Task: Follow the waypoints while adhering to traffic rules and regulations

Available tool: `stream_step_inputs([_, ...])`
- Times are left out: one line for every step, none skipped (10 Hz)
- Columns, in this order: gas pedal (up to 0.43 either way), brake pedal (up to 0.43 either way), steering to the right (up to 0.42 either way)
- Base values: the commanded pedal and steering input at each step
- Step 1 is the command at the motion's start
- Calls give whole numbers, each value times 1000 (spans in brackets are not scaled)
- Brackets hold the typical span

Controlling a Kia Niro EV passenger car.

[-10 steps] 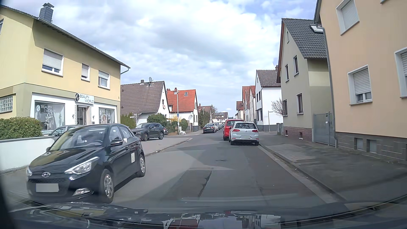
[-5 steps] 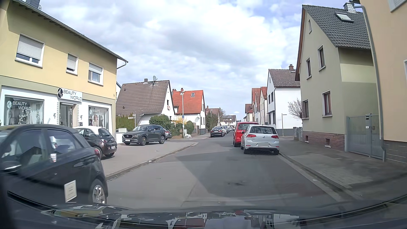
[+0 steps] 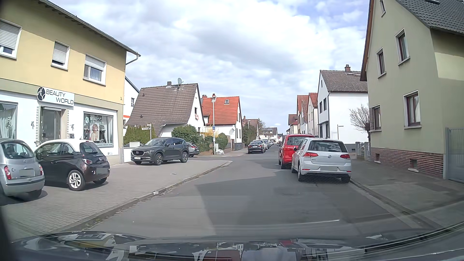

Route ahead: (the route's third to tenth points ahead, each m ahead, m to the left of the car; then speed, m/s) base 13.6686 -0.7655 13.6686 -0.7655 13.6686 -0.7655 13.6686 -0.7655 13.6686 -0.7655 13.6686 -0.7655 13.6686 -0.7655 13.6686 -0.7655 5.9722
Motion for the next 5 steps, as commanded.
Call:
stream_step_inputs([0, 0, -44])
stream_step_inputs([0, 0, -40])
stream_step_inputs([0, 0, -37])
stream_step_inputs([0, 0, -35])
stream_step_inputs([0, 0, -35])
